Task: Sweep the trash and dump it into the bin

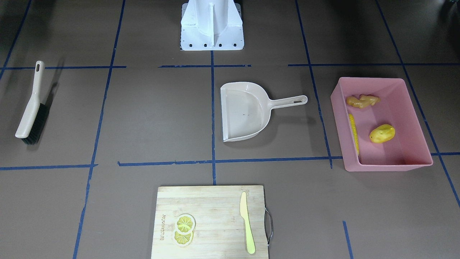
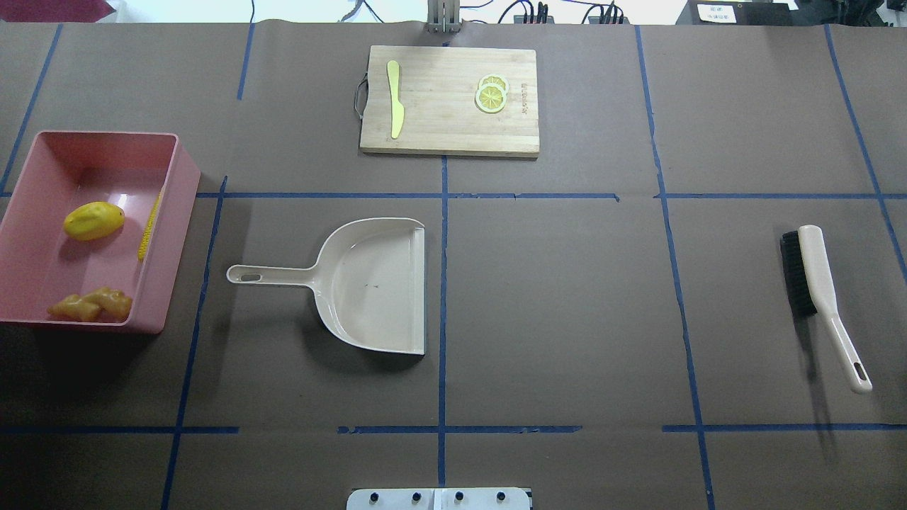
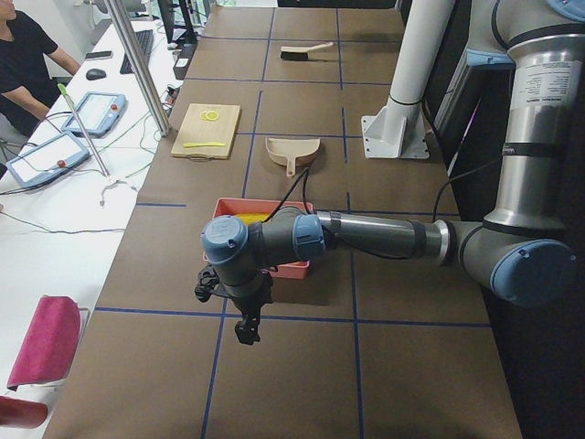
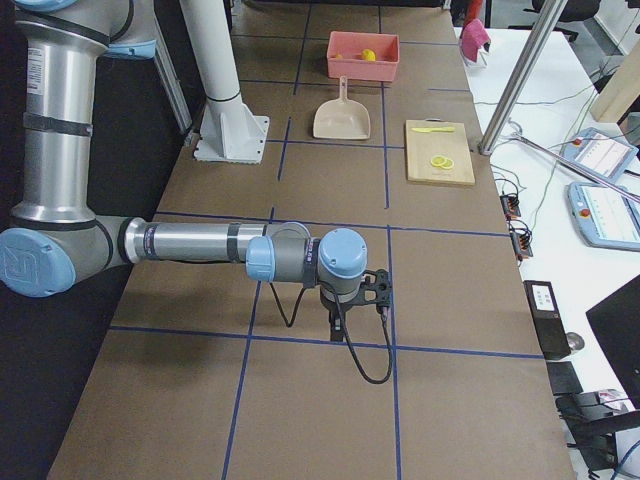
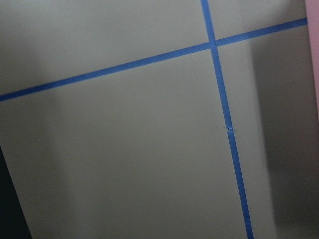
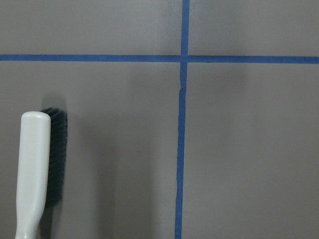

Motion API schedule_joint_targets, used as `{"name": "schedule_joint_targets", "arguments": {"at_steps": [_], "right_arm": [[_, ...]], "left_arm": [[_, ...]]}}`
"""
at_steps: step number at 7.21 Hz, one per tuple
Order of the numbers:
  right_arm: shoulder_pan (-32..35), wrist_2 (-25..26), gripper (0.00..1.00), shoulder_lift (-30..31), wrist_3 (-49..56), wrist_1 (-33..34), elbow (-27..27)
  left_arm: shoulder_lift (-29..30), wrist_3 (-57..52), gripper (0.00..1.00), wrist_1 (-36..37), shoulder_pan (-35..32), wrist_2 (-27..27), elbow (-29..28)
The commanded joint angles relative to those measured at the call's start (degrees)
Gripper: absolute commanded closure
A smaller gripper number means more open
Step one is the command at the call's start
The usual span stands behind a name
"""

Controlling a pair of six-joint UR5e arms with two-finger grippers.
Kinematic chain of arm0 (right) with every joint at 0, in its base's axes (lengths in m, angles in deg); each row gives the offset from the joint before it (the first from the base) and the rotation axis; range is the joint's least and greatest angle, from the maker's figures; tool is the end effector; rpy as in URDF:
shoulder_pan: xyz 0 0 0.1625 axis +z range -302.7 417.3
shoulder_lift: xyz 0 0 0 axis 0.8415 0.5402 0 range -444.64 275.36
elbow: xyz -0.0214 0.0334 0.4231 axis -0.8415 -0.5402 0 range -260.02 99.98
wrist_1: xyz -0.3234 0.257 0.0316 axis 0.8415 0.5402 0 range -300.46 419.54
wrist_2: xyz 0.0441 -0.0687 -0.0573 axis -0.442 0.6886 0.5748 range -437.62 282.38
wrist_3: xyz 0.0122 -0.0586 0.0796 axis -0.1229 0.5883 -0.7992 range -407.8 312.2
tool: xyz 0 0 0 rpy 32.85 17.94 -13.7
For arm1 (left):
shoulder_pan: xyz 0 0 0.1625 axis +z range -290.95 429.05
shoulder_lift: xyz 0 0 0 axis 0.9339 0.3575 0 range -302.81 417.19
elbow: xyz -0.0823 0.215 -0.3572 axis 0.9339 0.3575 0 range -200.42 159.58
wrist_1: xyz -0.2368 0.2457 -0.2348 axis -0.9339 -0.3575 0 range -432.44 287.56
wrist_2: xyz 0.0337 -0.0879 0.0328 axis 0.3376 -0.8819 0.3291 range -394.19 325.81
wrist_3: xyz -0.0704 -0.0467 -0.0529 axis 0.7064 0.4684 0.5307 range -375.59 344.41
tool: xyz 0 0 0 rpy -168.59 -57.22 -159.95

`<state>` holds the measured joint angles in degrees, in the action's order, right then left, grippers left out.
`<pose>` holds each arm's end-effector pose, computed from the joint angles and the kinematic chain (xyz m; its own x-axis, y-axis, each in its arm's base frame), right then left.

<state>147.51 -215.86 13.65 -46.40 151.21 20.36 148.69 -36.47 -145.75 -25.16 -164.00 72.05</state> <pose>0.0605 -0.4307 0.6343 0.6659 -0.0273 0.7455 0.0126 0.9996 0.0254 -0.1047 -0.4763 0.6569 0.7317 0.1627 -0.6620 -0.2025 0.9791 0.0168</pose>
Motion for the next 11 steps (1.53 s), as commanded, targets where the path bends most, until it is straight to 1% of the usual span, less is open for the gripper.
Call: {"name": "schedule_joint_targets", "arguments": {"at_steps": [1,2,3,4,5,7,8,10,11], "right_arm": [[0.1,0.0,0.0,0.0,-0.1,0.0,0.3],[0.1,0.0,0.0,-0.1,-0.1,0.0,0.3],[0.1,0.0,0.0,-0.1,-0.1,0.0,0.3],[0.1,0.1,0.0,-0.1,-0.1,0.0,0.2],[0.1,0.0,0.0,-0.1,-0.1,0.0,0.2],[0.1,0.0,0.0,0.0,-0.5,0.0,0.2],[0.1,0.0,0.0,-0.1,-0.6,0.0,0.2],[0.4,0.1,0.0,-0.1,-0.5,0.1,-0.1],[0.4,0.1,0.0,-0.1,-0.5,0.1,-0.2]], "left_arm": [[-0.1,8.2,0.0,-1.0,-0.1,-7.2,-0.6],[0.3,14.2,0.0,-3.3,0.2,-7.3,-0.6],[0.2,19.5,0.0,-8.9,0.3,-7.2,-1.6],[0.1,21.0,0.0,-16.0,0.3,-7.1,-6.2],[0.0,21.3,0.0,-21.6,0.3,-7.0,-9.1],[-0.4,21.2,0.0,-22.0,0.9,-6.4,-9.1],[-1.2,21.1,0.0,-21.8,2.6,-6.3,-8.0],[-3.7,21.0,0.0,-20.4,4.5,-4.9,-2.9],[-4.1,19.2,0.0,-16.1,4.7,-4.8,0.6]]}}
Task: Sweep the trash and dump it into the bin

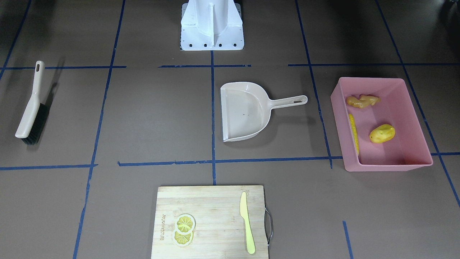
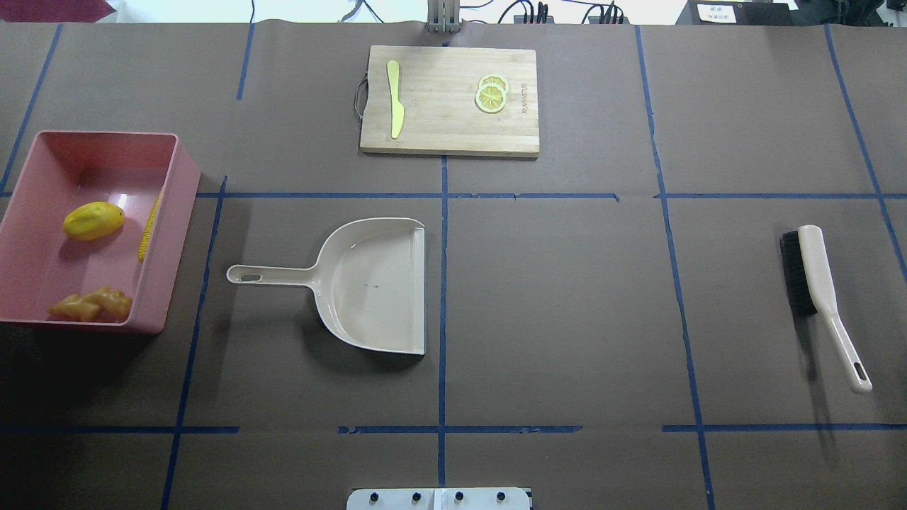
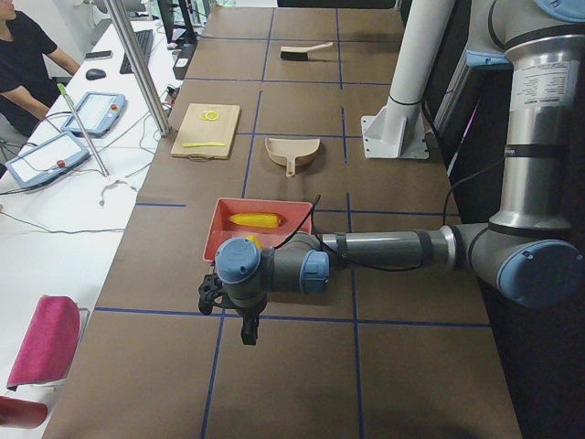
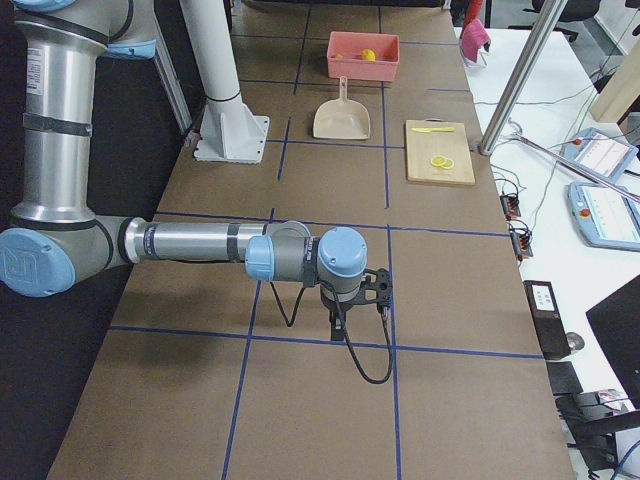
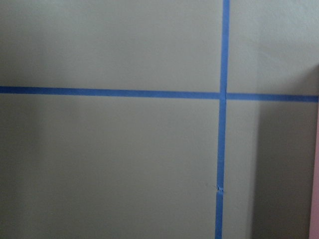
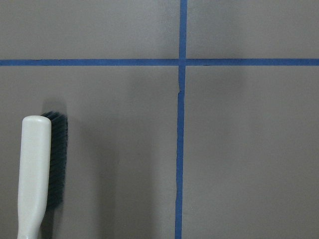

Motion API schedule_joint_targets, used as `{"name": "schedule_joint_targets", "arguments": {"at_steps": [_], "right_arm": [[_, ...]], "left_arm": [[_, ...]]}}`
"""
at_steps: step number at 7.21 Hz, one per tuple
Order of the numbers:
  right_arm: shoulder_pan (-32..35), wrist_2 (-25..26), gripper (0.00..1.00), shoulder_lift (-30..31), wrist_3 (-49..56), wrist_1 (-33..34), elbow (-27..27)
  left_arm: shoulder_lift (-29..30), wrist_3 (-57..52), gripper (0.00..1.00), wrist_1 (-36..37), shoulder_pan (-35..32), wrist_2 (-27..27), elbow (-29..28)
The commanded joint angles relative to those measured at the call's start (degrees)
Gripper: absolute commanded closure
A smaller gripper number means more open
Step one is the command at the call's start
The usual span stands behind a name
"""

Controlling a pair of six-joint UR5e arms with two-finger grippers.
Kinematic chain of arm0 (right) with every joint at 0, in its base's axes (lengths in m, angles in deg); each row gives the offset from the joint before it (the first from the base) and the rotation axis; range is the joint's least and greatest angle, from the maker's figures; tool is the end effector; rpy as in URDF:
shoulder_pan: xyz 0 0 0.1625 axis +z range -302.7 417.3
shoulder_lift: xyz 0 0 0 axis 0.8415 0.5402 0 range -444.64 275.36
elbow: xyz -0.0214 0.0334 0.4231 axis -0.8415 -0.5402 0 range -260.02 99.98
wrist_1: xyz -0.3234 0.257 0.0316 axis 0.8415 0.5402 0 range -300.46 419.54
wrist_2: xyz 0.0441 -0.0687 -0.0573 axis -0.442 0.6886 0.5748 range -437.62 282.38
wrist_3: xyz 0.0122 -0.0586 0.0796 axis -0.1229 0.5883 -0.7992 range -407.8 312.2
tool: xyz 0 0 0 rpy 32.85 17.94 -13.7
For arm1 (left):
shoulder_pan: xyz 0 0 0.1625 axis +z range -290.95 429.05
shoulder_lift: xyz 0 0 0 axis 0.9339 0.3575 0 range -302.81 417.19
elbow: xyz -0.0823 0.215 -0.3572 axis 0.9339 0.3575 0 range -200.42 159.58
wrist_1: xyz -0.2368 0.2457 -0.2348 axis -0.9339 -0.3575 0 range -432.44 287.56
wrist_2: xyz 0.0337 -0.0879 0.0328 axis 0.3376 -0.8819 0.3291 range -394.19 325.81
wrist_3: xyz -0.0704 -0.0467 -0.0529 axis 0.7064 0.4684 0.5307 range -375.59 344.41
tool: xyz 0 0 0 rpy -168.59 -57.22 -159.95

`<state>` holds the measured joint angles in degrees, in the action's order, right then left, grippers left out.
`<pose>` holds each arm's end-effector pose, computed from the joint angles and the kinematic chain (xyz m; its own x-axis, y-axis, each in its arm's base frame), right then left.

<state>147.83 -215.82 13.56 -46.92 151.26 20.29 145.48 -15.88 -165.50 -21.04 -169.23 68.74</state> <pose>0.0630 -0.4310 0.6343 0.6666 -0.0141 0.7453 0.0010 0.9998 0.0181 -0.0635 -0.4793 0.6743 0.7067 0.0102 -0.7075 -0.0020 0.9999 0.0124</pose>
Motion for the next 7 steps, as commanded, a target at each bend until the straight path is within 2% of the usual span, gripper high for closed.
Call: {"name": "schedule_joint_targets", "arguments": {"at_steps": [1,2,7], "right_arm": [[0.1,0.0,0.0,0.0,-0.1,0.0,-0.1],[0.1,0.0,0.0,0.1,-0.1,0.0,-0.2],[0.7,-0.1,0.0,0.0,-0.1,0.4,-0.5]], "left_arm": [[-0.8,-7.3,0.0,8.9,0.2,0.4,5.1],[-0.3,-10.8,0.0,13.8,0.0,0.3,5.8],[-0.7,-9.4,0.0,13.4,-0.4,-3.7,4.9]]}}
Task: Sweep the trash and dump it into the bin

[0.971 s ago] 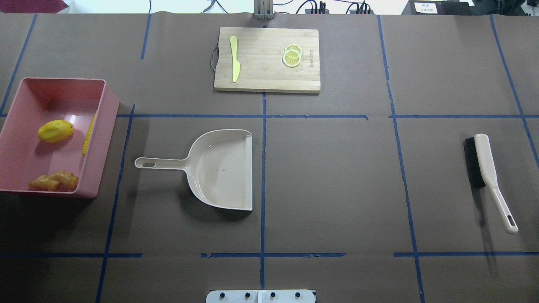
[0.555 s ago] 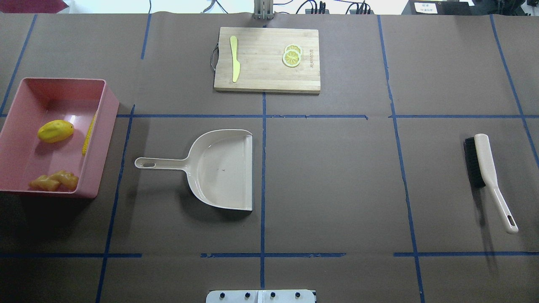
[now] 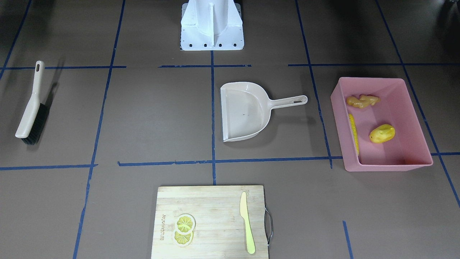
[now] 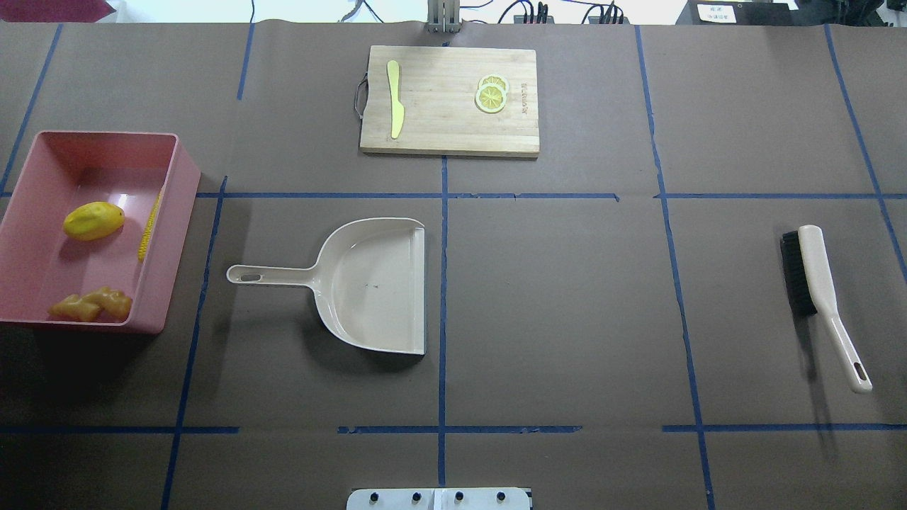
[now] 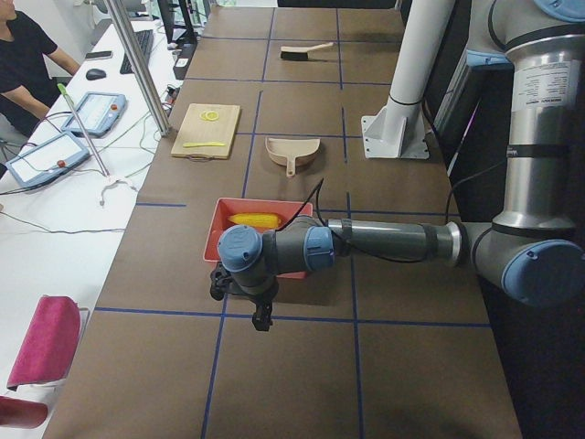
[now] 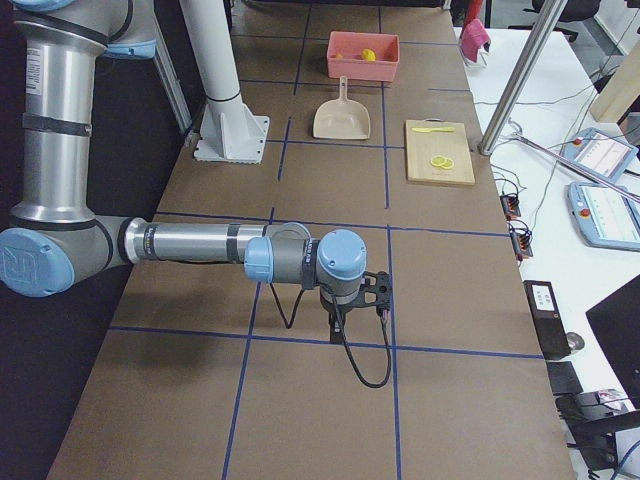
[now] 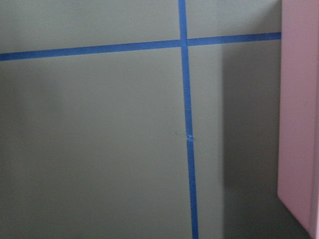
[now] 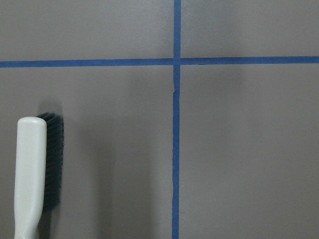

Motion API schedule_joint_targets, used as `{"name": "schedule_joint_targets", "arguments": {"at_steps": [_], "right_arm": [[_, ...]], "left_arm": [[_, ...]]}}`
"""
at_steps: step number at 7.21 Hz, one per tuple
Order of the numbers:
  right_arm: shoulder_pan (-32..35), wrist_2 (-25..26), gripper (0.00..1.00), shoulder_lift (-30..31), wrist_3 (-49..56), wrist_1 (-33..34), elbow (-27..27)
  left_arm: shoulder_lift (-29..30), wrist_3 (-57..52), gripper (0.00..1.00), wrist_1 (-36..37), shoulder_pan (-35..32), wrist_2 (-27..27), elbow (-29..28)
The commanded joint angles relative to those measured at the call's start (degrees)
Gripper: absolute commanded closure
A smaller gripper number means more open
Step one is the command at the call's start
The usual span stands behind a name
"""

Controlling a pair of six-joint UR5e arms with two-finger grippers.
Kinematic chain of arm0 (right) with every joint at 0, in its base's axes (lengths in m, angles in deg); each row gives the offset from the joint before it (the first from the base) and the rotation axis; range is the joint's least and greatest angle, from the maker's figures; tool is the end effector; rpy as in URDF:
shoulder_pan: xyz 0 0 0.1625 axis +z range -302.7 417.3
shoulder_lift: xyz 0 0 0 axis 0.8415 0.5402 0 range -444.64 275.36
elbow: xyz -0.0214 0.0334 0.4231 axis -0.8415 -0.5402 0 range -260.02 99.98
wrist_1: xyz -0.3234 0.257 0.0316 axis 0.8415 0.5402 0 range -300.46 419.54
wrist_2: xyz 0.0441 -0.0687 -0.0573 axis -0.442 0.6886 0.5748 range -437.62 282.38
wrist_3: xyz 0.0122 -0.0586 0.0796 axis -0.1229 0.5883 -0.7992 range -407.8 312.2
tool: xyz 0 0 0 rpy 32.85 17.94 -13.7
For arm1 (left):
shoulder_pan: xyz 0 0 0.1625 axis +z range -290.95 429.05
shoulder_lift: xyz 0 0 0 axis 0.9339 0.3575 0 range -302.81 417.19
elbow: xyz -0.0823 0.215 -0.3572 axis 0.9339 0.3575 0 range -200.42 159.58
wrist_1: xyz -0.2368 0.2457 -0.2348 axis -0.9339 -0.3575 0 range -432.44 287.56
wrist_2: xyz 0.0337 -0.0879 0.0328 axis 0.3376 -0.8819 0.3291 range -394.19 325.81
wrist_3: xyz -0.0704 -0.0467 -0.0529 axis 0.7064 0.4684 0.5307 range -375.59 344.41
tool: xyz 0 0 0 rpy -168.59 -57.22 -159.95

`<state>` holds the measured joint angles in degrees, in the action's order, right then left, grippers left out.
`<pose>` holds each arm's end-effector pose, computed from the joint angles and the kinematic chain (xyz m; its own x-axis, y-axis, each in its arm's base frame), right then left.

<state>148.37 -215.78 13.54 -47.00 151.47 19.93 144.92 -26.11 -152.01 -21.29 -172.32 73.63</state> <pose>0.0671 -0.4299 0.6377 0.6671 0.0007 0.7450 -0.0094 0.9999 0.0075 -0.0618 -0.4633 0.6558 0.6567 0.0665 -0.7512 -0.1160 0.9932 -0.0135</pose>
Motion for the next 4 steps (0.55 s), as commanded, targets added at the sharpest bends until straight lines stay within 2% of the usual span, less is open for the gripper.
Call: {"name": "schedule_joint_targets", "arguments": {"at_steps": [1,4], "right_arm": [[0.3,-0.1,0.0,0.0,0.0,0.3,-0.5],[0.8,0.3,0.0,0.1,0.3,0.0,-1.9]], "left_arm": [[0.0,3.3,0.0,-0.1,-0.3,-0.3,0.3],[-0.1,4.3,0.0,-0.1,-0.7,1.5,0.0]]}}
